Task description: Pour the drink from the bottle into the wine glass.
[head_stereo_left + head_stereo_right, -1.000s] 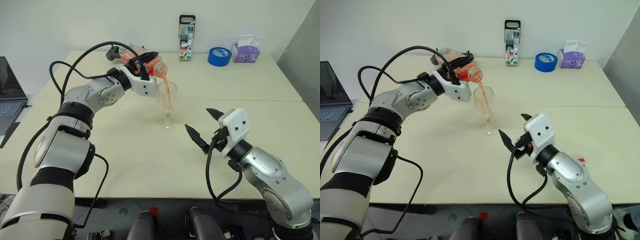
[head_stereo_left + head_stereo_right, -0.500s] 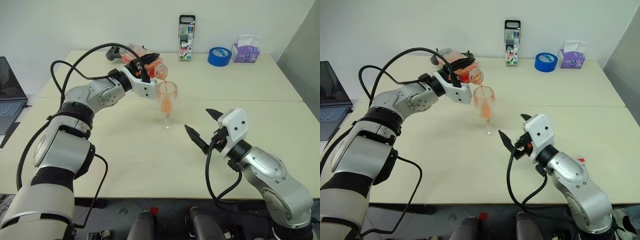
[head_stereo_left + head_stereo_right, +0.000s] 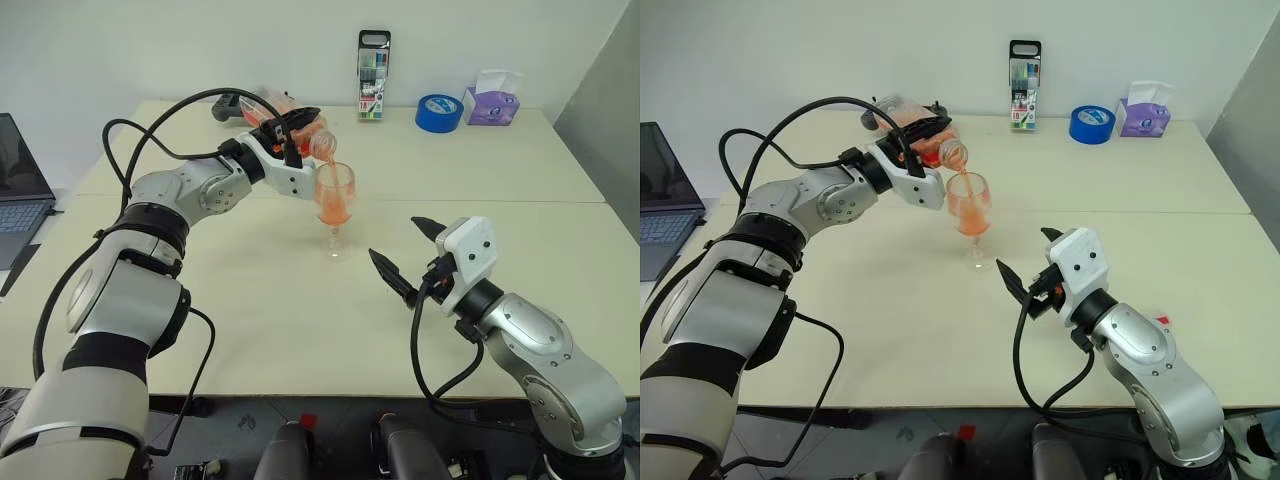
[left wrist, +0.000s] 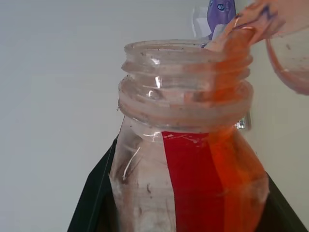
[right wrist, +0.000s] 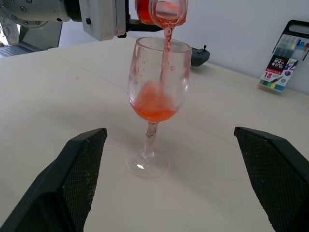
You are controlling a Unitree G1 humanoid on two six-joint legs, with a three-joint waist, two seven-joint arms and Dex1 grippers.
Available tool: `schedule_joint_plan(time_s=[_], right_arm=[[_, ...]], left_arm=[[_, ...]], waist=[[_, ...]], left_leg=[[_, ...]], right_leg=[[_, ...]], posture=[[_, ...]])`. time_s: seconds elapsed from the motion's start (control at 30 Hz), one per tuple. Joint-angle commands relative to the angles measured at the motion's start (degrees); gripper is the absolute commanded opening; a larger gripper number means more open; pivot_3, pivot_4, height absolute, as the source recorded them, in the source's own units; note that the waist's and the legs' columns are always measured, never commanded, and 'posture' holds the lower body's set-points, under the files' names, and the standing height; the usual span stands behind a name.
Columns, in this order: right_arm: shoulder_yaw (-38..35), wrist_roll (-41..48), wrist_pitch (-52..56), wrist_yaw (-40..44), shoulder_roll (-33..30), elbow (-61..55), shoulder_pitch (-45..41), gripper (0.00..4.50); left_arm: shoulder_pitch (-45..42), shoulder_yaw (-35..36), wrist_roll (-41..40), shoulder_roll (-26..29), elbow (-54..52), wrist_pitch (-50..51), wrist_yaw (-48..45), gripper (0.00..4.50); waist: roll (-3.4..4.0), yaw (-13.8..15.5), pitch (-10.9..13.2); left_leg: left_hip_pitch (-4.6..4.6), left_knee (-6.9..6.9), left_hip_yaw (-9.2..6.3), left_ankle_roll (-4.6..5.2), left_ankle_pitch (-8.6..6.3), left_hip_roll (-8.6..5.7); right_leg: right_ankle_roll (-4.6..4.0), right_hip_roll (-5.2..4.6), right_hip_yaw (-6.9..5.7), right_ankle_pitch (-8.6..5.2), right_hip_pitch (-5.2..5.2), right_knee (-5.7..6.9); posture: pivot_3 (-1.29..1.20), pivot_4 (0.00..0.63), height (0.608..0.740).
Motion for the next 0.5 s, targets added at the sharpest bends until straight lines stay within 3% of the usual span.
schedule_joint_plan(time_s=[0.03, 0.5], right_arm=[[-1.2, 0.5, -0.1, 0.0, 0.2, -1.9, -1.1, 4.50], [-1.4, 0.6, 0.3, 0.1, 0.3, -1.5, -1.8, 4.50]], left_arm=[[-3.1, 0.4, -0.3, 1.2, -0.5, 0.1, 1.8, 1.71], [-3.1, 0.6, -0.6, 1.3, -0.4, 0.1, 2.1, 1.71]], waist=[[0.00, 0.0, 0.0], [0.00, 0.0, 0.0]], left_leg=[[0.00, 0.00, 0.00, 0.00, 0.00, 0.00], [0.00, 0.01, 0.00, 0.00, 0.00, 0.00]], right_leg=[[0.00, 0.00, 0.00, 0.00, 0.00, 0.00], [0.00, 0.00, 0.00, 0.00, 0.00, 0.01]], posture=[[0.00, 0.150, 0.740], [0.00, 0.150, 0.740]])
